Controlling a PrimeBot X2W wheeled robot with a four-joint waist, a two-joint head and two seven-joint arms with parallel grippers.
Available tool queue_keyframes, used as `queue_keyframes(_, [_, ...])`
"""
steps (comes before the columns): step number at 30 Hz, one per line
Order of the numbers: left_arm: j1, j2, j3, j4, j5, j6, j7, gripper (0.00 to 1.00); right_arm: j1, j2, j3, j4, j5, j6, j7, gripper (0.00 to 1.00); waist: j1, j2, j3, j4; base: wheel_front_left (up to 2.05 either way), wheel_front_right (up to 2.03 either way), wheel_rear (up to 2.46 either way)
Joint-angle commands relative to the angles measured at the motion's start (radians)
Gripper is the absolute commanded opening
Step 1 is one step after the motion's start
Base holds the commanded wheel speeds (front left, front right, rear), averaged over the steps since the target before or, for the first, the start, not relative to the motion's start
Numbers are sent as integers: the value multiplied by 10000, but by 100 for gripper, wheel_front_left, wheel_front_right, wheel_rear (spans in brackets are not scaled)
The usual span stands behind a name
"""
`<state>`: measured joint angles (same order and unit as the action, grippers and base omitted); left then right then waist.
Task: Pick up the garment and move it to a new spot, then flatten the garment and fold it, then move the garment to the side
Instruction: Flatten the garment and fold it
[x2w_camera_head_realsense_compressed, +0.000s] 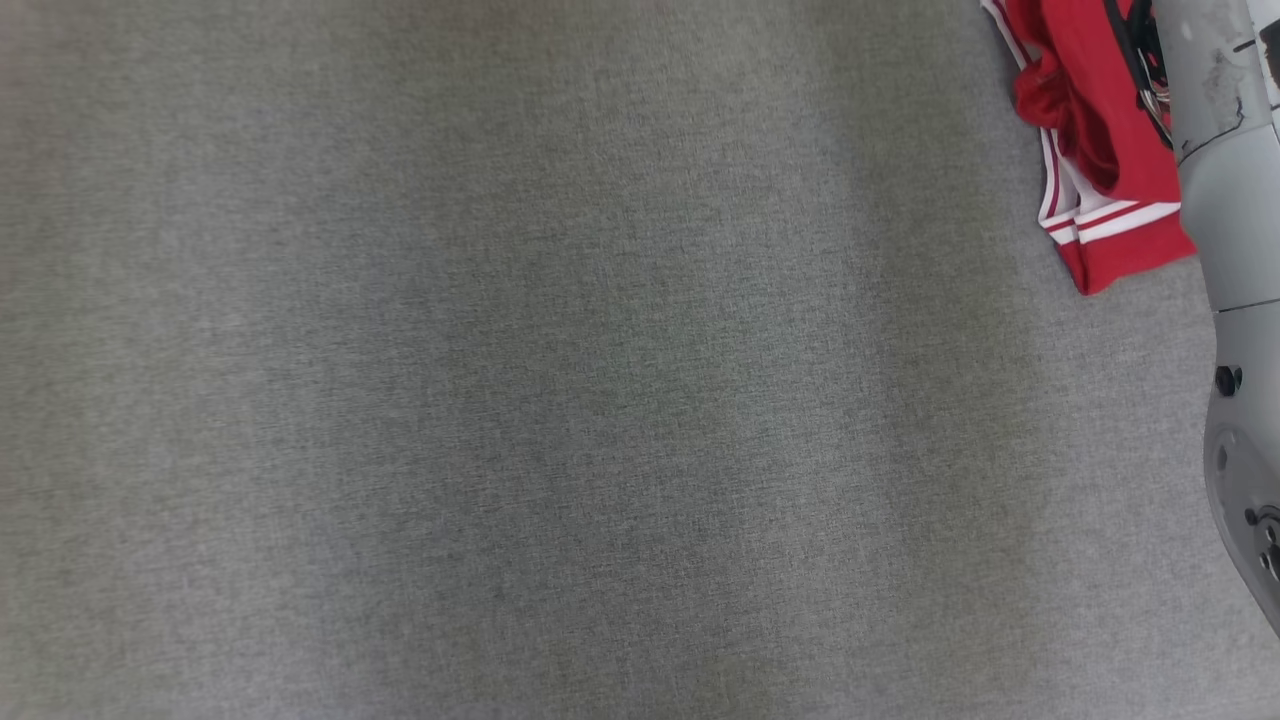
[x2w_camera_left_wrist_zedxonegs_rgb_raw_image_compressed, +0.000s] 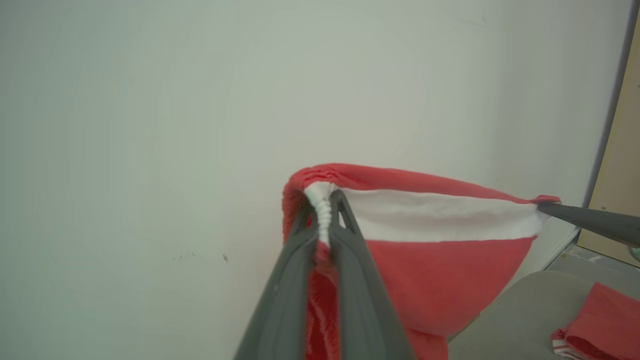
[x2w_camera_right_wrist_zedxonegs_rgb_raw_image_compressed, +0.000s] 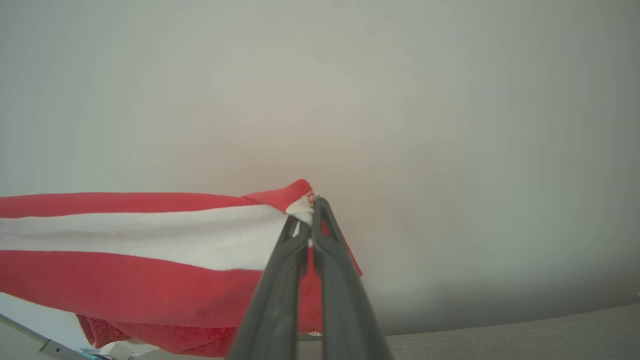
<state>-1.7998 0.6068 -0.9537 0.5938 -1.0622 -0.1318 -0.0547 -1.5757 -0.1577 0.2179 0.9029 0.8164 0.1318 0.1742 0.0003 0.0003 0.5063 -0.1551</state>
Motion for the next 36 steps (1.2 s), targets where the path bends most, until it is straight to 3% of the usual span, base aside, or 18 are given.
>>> queue_keyframes(1, [-49, 82, -219, 55, -248, 25, -87, 0, 17, 7, -19, 67, 17, -18, -20, 0, -3, -3, 122, -98, 0, 0, 0])
queue_keyframes(7, [412, 165, -924, -73, -1124, 25, -525, 0, 561, -113, 29, -31, 266, -18, 32, 0, -3, -3, 17, -151, 0, 0, 0])
queue_keyframes(15, [2160, 424, -1285, -971, -2282, 24, -1634, 0, 2478, -351, 386, -972, 845, -18, 93, 0, -3, -3, -824, -59, 0, 0, 0])
queue_keyframes(22, [5542, 685, -701, -2266, -3057, 23, -2105, 0, 5975, -1014, 720, -2938, 1677, -18, 345, 0, -3, -3, -2007, 330, 0, 0, 0])
queue_keyframes(30, [10814, -206, 1812, -3720, -1643, 254, -2104, 0, 10536, -1588, 590, -4881, 1945, -18, 514, 0, -3, -3, -3152, 748, 0, 0, 0])
queue_keyframes(36, [14079, -699, 2414, -3959, -179, 187, -2106, 0, 12988, -1648, 390, -5868, 1734, -18, 900, 0, -3, -3, -3885, 760, 0, 0, 0])
